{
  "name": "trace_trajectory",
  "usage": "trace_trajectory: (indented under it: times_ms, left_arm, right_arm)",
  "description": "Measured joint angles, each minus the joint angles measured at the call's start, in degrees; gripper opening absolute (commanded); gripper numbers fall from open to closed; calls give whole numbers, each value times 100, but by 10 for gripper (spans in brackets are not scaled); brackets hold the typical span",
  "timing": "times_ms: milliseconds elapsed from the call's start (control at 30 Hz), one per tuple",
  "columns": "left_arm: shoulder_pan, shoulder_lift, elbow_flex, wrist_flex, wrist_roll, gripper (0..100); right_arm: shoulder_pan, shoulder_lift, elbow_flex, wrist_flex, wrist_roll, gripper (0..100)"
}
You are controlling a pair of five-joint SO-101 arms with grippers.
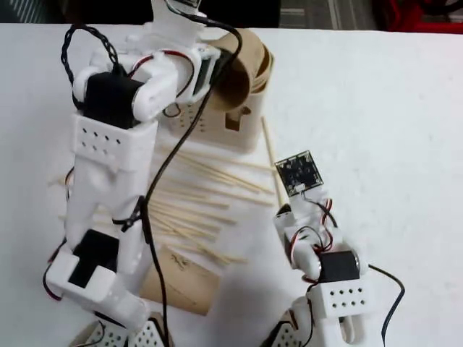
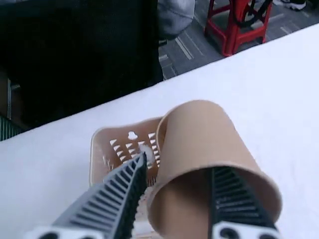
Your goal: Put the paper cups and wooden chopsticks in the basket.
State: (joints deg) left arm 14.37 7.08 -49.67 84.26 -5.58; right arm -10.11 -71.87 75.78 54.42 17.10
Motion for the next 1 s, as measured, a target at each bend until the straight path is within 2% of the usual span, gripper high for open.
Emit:
trace_trajectory:
  times_ms: [300,500,667,1000]
  left_arm:
    - [0,431,0,-985,193,203]
    - [0,668,0,-976,193,206]
    - [0,536,0,-396,-88,203]
    - [-62,299,0,1609,-281,203]
  right_arm:
    - [0,0,0,0,0,42]
    - [0,0,0,0,0,42]
    - [0,0,0,0,0,42]
    - [0,0,0,0,0,42]
